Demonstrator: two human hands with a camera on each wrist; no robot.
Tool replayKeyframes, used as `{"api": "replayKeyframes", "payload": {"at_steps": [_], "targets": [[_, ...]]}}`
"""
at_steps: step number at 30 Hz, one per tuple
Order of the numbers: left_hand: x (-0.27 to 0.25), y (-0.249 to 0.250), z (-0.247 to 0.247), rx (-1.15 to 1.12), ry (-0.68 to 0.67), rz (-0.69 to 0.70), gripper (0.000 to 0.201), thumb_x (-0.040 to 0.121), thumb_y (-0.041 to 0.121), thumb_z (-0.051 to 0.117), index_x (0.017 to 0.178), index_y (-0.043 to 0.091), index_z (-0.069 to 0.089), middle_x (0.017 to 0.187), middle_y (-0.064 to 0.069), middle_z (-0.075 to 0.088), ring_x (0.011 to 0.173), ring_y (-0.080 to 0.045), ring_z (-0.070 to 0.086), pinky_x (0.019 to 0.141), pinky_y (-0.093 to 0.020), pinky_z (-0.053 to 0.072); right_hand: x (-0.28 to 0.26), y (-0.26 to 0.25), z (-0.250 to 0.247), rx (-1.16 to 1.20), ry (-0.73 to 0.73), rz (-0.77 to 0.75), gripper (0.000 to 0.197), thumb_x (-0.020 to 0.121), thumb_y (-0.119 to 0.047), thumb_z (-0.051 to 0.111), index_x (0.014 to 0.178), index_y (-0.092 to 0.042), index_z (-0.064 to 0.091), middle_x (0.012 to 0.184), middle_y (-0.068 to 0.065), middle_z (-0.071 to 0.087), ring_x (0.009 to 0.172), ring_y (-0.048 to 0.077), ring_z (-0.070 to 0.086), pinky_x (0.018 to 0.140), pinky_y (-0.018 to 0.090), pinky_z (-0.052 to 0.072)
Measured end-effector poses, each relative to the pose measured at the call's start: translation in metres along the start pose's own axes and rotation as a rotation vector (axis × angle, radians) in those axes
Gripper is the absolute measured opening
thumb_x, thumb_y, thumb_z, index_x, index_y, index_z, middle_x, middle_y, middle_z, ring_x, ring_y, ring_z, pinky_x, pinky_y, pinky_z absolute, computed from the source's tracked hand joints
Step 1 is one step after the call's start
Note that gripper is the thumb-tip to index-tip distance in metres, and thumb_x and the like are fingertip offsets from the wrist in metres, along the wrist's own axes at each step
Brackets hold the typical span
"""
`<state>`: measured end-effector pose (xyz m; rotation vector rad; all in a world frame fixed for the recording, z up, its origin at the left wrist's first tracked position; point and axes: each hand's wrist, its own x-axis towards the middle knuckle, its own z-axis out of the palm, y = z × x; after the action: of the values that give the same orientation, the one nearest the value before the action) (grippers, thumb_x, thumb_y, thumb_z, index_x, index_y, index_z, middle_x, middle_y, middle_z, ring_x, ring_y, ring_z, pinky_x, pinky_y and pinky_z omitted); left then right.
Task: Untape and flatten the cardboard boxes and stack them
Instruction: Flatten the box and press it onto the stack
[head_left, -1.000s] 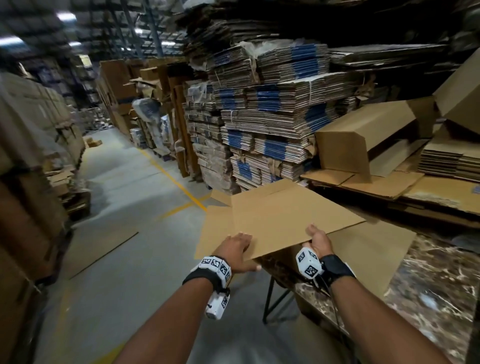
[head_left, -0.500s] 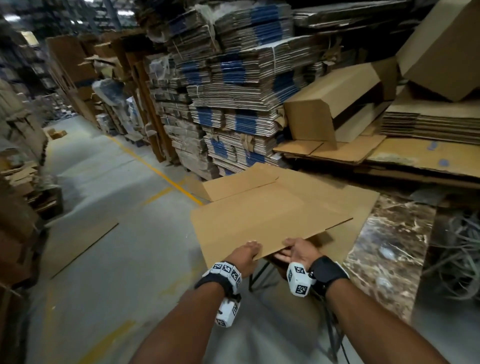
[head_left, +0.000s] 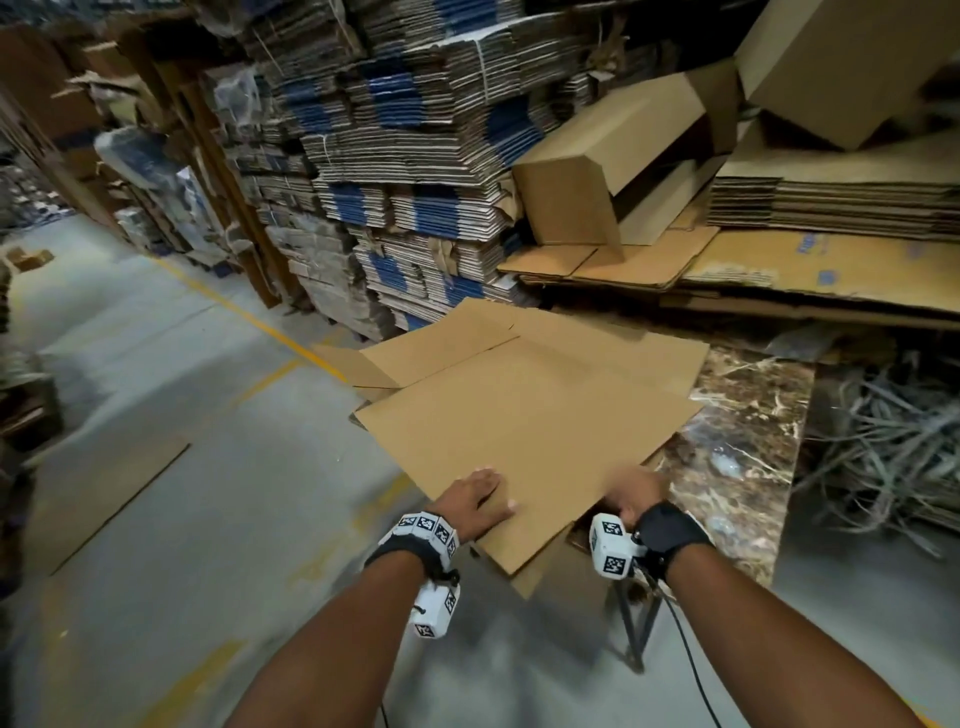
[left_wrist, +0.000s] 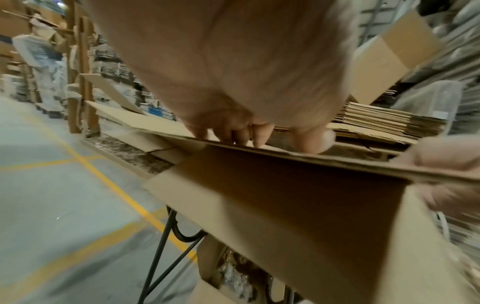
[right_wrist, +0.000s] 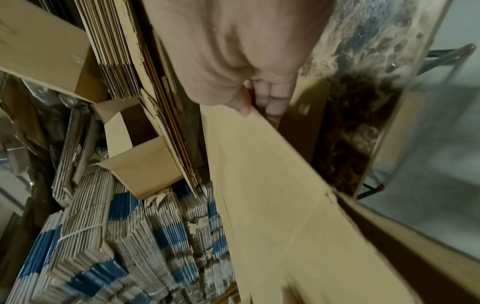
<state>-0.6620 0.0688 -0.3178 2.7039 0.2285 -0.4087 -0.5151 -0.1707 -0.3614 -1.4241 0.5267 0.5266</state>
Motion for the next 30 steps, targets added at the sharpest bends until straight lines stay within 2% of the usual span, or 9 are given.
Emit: {"api": "replayKeyframes", "payload": {"at_steps": [3, 6, 8, 10, 11, 15, 19, 23, 30], "targets": [[0.011, -0.014, -0.01, 0.0, 0.026, -0.086, 0.073, 0.105, 0.054, 0.042, 0.161, 0.011, 0.024, 0.17, -0.006, 0.017, 0.156, -0.02, 0.016, 0.124, -0.031, 0.013, 0.025, -0.008, -0.015, -0.158, 0.007, -0.042, 0.018, 0.096, -0.004, 0.049, 0.082, -0.015, 0.053, 0.082, 0.006, 0.053, 0.06, 0.016, 0.052, 0.058, 0.03, 0.054], [0.032, -0.028, -0.02, -0.031, -0.007, -0.125, 0.082, 0.101, 0.057, 0.049, 0.162, 0.012, 0.019, 0.17, -0.006, 0.013, 0.157, -0.021, 0.015, 0.124, -0.032, 0.014, 0.029, -0.029, -0.017, -0.199, 0.059, -0.093, 0.011, 0.098, -0.007, 0.05, 0.09, -0.008, 0.056, 0.085, 0.005, 0.054, 0.062, 0.017, 0.051, 0.045, 0.021, 0.048], [0.051, -0.035, -0.027, -0.048, 0.0, -0.112, 0.086, 0.099, 0.059, 0.053, 0.162, 0.012, 0.019, 0.17, -0.005, 0.014, 0.156, -0.021, 0.016, 0.124, -0.032, 0.015, 0.029, -0.048, -0.013, -0.271, 0.106, -0.038, 0.017, 0.097, -0.016, 0.059, 0.081, -0.009, 0.062, 0.085, 0.002, 0.059, 0.074, 0.019, 0.058, 0.05, 0.021, 0.045], [0.072, -0.042, -0.032, -0.058, 0.02, -0.097, 0.089, 0.097, 0.057, 0.058, 0.163, 0.013, 0.019, 0.17, -0.005, 0.013, 0.156, -0.02, 0.015, 0.125, -0.032, 0.016, 0.031, -0.05, -0.01, -0.712, 0.187, -0.184, 0.016, 0.095, -0.02, 0.058, 0.09, -0.015, 0.072, 0.097, 0.0, 0.07, 0.095, 0.019, 0.067, 0.065, 0.022, 0.044], [0.083, -0.046, -0.032, -0.062, 0.026, -0.089, 0.09, 0.096, 0.056, 0.061, 0.163, 0.013, 0.018, 0.17, -0.005, 0.013, 0.157, -0.02, 0.014, 0.125, -0.032, 0.015, 0.042, -0.051, -0.008, -0.789, 0.174, -0.22, 0.022, 0.097, -0.02, 0.054, 0.1, -0.015, 0.075, 0.108, 0.0, 0.072, 0.104, 0.019, 0.068, 0.069, 0.023, 0.044], [0.129, -0.068, -0.027, -0.039, -0.013, -0.064, 0.103, 0.09, 0.057, 0.068, 0.164, 0.019, 0.008, 0.172, -0.006, 0.002, 0.158, -0.02, 0.002, 0.128, -0.038, 0.009, 0.079, -0.055, -0.001, -0.273, 0.146, -0.068, 0.026, 0.103, -0.015, 0.048, 0.121, -0.005, 0.064, 0.129, 0.013, 0.065, 0.119, 0.03, 0.063, 0.058, 0.017, 0.048], [0.165, -0.086, -0.029, 0.166, 0.024, -0.069, 0.105, 0.09, 0.066, 0.059, 0.164, 0.021, -0.001, 0.171, -0.004, -0.011, 0.157, -0.021, -0.012, 0.127, -0.048, -0.006, 0.099, -0.054, 0.009, -0.205, 0.329, -0.055, 0.013, 0.098, -0.01, 0.059, 0.107, -0.003, 0.065, 0.096, 0.011, 0.065, 0.074, 0.027, 0.059, 0.062, 0.028, 0.049], [0.196, -0.113, -0.053, 0.303, 0.12, -0.161, 0.105, 0.091, 0.07, 0.052, 0.163, 0.017, -0.003, 0.17, -0.007, -0.017, 0.156, -0.024, -0.018, 0.125, -0.052, -0.01, 0.134, -0.049, 0.011, -0.22, 0.467, -0.101, 0.028, 0.09, -0.02, 0.068, 0.115, -0.009, 0.072, 0.112, 0.013, 0.073, 0.101, 0.034, 0.068, 0.092, 0.044, 0.055], [0.229, -0.158, -0.064, 0.242, 0.023, -0.336, 0.117, 0.081, 0.081, 0.054, 0.163, 0.021, -0.004, 0.17, -0.009, -0.017, 0.156, -0.026, -0.018, 0.121, -0.06, -0.011, 0.141, -0.055, 0.025, -0.237, 0.522, -0.131, 0.034, 0.096, -0.018, 0.064, 0.126, -0.003, 0.067, 0.118, 0.019, 0.07, 0.11, 0.038, 0.065, 0.094, 0.042, 0.051]]}}
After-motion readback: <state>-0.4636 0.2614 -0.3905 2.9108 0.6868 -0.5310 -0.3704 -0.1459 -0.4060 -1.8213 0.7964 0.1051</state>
